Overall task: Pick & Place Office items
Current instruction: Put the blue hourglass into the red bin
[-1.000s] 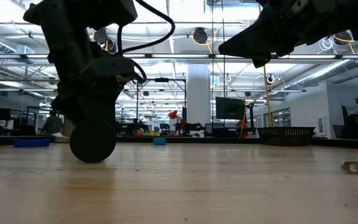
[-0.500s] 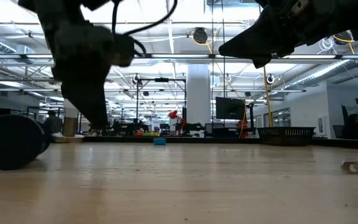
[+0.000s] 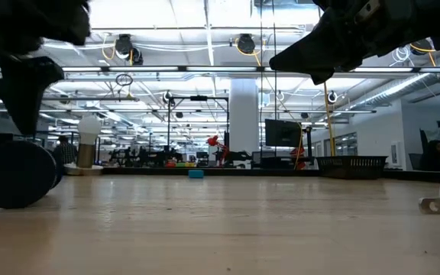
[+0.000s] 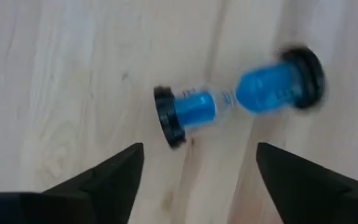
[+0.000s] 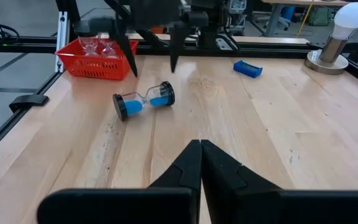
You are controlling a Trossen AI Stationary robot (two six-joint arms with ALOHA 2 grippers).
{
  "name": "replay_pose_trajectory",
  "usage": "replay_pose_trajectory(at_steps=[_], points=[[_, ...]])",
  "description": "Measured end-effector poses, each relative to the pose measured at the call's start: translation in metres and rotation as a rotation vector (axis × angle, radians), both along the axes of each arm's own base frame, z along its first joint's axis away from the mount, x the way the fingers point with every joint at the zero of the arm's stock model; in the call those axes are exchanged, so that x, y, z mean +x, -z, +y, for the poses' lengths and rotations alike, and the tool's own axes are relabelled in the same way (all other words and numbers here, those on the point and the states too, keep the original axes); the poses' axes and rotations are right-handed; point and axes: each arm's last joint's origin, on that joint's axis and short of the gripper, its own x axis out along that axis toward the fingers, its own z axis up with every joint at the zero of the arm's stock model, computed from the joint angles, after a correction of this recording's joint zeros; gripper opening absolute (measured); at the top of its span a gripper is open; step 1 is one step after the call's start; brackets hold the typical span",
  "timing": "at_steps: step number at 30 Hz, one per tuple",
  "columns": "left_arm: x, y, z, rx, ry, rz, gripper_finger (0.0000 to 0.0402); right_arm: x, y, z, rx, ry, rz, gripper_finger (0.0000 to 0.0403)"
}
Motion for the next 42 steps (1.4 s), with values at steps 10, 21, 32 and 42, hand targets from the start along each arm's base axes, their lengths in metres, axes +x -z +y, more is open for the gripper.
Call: replay_pose_trajectory(at_steps=[10, 21, 32, 42], points=[[0.013, 0.0, -0.006, -0.179, -0.346, -0.11, 0.0353, 0.0, 0.0, 0.0, 0.014, 0.003, 0.003, 0.0], [0.005, -0.002, -0.038, -0.374, -0.757, -0.237, 0.0311, 0.0, 0.0, 0.0, 0.032, 0.007, -0.001, 0.0], [0.016, 0.013, -0.017, -0.284, -0.838, -0.141, 0.0313, 0.0, 0.0, 0.0, 0.032, 0.005, 0.002, 0.0], [0.031, 0.041, -0.008, -0.232, -0.799, -0.056, 0.0316, -0.001, 0.0, 0.002, 0.032, 0.0, 0.003, 0.0]])
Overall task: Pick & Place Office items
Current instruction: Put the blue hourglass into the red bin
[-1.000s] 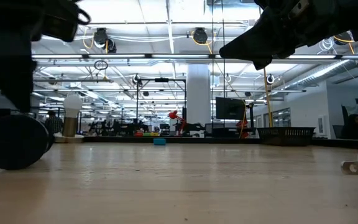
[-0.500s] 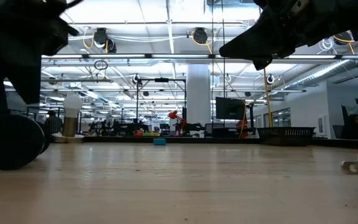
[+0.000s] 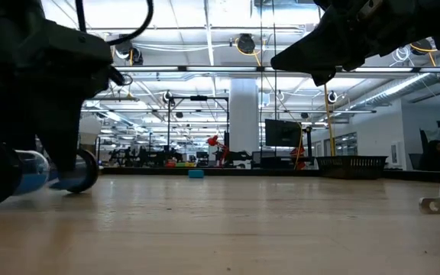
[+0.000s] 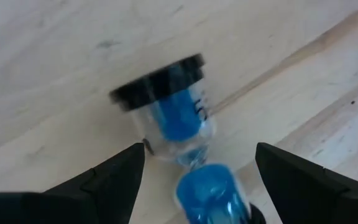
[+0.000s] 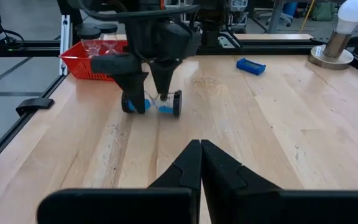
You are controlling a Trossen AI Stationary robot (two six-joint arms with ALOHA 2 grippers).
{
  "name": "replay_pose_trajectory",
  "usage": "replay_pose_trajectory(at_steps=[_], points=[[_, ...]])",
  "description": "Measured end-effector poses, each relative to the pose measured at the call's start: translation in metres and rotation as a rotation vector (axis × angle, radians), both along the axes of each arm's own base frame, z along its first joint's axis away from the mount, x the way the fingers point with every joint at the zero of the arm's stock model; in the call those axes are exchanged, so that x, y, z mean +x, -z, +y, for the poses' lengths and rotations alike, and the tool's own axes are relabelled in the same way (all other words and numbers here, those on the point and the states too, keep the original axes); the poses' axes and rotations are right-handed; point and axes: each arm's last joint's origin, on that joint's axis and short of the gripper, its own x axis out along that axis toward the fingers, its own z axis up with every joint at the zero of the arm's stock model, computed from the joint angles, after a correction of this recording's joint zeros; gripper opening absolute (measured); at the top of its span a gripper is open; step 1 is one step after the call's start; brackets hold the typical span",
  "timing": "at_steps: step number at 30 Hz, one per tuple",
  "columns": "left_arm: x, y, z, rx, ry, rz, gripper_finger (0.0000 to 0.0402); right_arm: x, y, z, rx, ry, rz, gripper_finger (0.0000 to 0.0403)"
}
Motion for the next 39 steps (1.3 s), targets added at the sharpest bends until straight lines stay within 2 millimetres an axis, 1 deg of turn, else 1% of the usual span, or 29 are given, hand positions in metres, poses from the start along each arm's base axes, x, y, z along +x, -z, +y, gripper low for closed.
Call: replay_pose_trajectory(at_steps=[4, 9, 16, 20, 24, 27, 30, 34, 35, 37, 39], points=[[0.004, 0.002, 0.007, 0.045, 0.043, 0.002, 0.0306, 0.0, 0.0, 0.0, -0.002, -0.001, 0.0, 0.0], [0.008, 0.002, 0.016, 0.09, 0.073, -0.001, 0.0278, 0.0, 0.0, 0.0, -0.001, 0.0, 0.0, 0.0], [0.013, 0.002, 0.026, 0.086, 0.082, 0.012, 0.0241, 0.0, 0.0, 0.0, 0.0, 0.0, 0.0, 0.0], [0.017, 0.011, 0.03, 0.059, 0.082, 0.049, 0.0239, 0.0, 0.0, 0.0, 0.0, 0.0, 0.0, 0.0], [0.023, 0.018, 0.033, 0.038, 0.114, 0.07, 0.0253, 0.0, 0.0, 0.0, -0.001, 0.0, 0.002, 0.0], [0.024, 0.02, 0.035, 0.036, 0.132, 0.075, 0.0257, 0.0, 0.0, 0.0, -0.001, 0.0, 0.003, 0.0], [0.023, 0.017, 0.036, 0.04, 0.148, 0.077, 0.0236, 0.0, 0.0, 0.0, -0.003, 0.0, 0.003, 0.0], [0.021, 0.014, 0.037, 0.056, 0.182, 0.068, 0.018, 0.0, 0.0, 0.0, -0.004, 0.001, 0.003, 0.0], [0.021, 0.012, 0.038, 0.07, 0.191, 0.062, 0.0171, 0.0, 0.0, 0.0, -0.003, 0.001, 0.003, 0.0], [0.022, 0.009, 0.04, 0.134, 0.206, 0.033, 0.0171, 0.0, 0.0, 0.0, -0.002, 0.001, 0.003, 0.0], [0.022, 0.002, 0.041, 0.226, 0.227, -0.018, 0.0171, 0.0, 0.001, 0.0, -0.003, 0.001, 0.005, 0.0]])
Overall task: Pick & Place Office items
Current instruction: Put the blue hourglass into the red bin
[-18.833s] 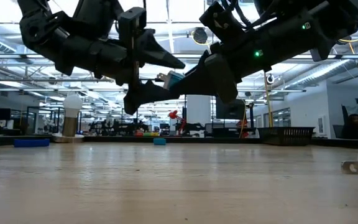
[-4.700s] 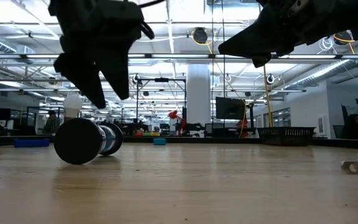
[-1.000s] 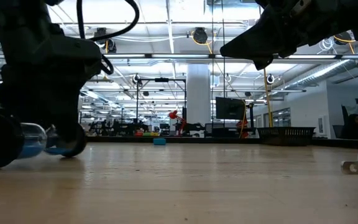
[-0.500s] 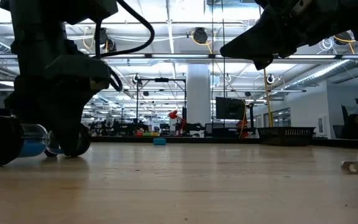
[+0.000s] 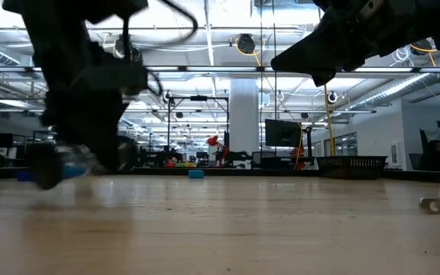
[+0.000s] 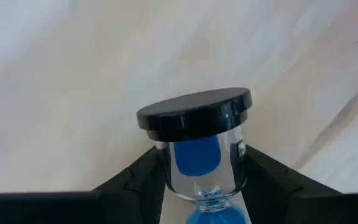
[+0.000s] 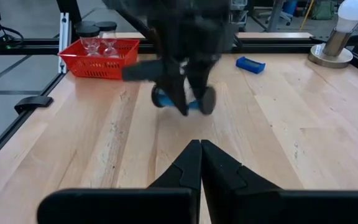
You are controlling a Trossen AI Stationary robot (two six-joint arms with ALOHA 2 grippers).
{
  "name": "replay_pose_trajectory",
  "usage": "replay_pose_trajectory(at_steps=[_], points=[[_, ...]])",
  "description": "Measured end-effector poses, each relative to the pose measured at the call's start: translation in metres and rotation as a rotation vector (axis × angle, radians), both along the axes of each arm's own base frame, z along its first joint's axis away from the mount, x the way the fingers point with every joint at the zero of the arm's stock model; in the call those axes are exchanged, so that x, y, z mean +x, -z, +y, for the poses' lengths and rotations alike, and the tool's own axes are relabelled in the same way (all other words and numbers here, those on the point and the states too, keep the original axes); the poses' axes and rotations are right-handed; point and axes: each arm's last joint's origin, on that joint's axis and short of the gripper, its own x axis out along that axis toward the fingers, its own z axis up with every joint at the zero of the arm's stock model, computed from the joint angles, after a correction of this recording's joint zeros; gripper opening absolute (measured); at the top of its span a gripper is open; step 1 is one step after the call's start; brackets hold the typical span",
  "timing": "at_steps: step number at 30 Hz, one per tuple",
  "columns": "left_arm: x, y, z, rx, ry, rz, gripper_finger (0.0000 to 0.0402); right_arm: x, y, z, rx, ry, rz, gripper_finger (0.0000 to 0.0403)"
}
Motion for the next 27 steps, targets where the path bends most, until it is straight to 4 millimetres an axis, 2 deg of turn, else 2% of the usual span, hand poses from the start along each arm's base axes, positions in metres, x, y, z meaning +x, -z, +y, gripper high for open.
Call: replay_pose_trajectory(at_steps=[6, 9, 13, 17, 21, 25, 27], points=[[0.006, -0.012, -0.025, 0.296, 0.196, -0.3, 0.0171, 0.0, 0.001, 0.0, 0.038, 0.013, 0.009, 0.0], [0.015, -0.006, -0.036, 0.374, 0.325, -0.516, 0.0171, 0.0, 0.002, -0.001, 0.058, 0.025, 0.014, 0.0001], [0.019, 0.004, -0.032, 0.473, 0.469, -0.751, 0.0171, 0.002, -0.001, -0.002, 0.125, 0.049, 0.007, 0.0023], [0.027, 0.017, -0.017, 0.508, 0.556, -0.828, 0.0171, 0.011, -0.008, -0.005, 0.165, 0.086, 0.116, 0.0077], [0.043, 0.029, -0.004, 0.493, 0.63, -0.872, 0.0171, 0.028, -0.025, -0.006, 0.131, 0.13, 0.266, 0.0146], [0.054, 0.039, 0.002, 0.492, 0.679, -0.939, 0.0171, 0.044, -0.037, -0.001, 0.073, 0.065, 0.334, 0.0214], [0.056, 0.041, 0.004, 0.49, 0.694, -0.972, 0.0171, 0.051, -0.036, 0.002, 0.055, 0.03, 0.368, 0.0244]])
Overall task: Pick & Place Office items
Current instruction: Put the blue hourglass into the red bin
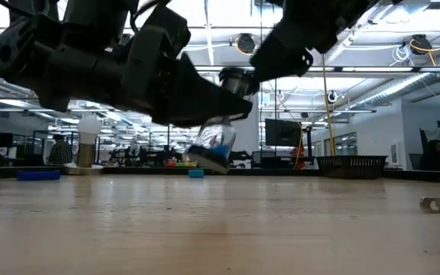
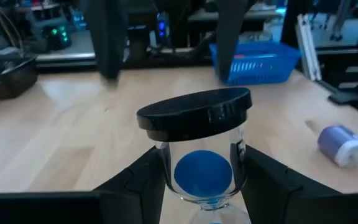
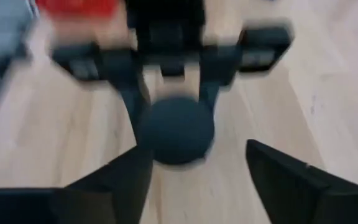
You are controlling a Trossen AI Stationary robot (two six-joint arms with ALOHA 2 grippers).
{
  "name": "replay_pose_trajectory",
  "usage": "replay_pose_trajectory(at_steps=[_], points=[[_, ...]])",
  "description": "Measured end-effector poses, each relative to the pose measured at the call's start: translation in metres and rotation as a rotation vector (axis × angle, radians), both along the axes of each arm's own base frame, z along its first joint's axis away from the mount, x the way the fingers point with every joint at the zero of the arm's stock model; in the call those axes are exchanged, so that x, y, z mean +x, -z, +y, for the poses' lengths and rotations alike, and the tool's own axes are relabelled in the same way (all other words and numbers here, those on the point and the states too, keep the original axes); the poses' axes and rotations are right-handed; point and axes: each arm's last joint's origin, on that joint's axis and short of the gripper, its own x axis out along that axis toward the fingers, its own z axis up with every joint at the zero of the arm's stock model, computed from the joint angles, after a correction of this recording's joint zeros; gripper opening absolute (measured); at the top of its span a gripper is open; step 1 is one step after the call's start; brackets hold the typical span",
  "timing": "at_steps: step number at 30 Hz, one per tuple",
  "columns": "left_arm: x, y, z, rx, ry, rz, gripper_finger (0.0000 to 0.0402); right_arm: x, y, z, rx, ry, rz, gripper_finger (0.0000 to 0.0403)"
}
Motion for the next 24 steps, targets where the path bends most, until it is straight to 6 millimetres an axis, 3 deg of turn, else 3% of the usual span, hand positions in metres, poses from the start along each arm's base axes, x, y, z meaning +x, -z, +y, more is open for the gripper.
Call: replay_pose_trajectory(at_steps=[6, 11, 18, 24], points=[[0.0, 0.002, 0.0, 0.014, 0.018, 0.012, 0.0171, 0.011, 0.007, 0.004, -0.04, -0.056, 0.025, 0.0307], [0.001, 0.0, 0.0, 0.011, 0.015, 0.0, 0.0171, 0.02, 0.013, 0.006, -0.005, -0.147, 0.004, 0.0321], [0.001, 0.0, 0.0, 0.019, 0.02, 0.0, 0.0171, 0.029, 0.027, 0.0, -0.001, -0.153, 0.025, 0.0298], [0.001, 0.0, 0.0, 0.014, 0.02, -0.003, 0.0171, 0.031, 0.023, 0.0, -0.01, -0.16, -0.017, 0.0242]])
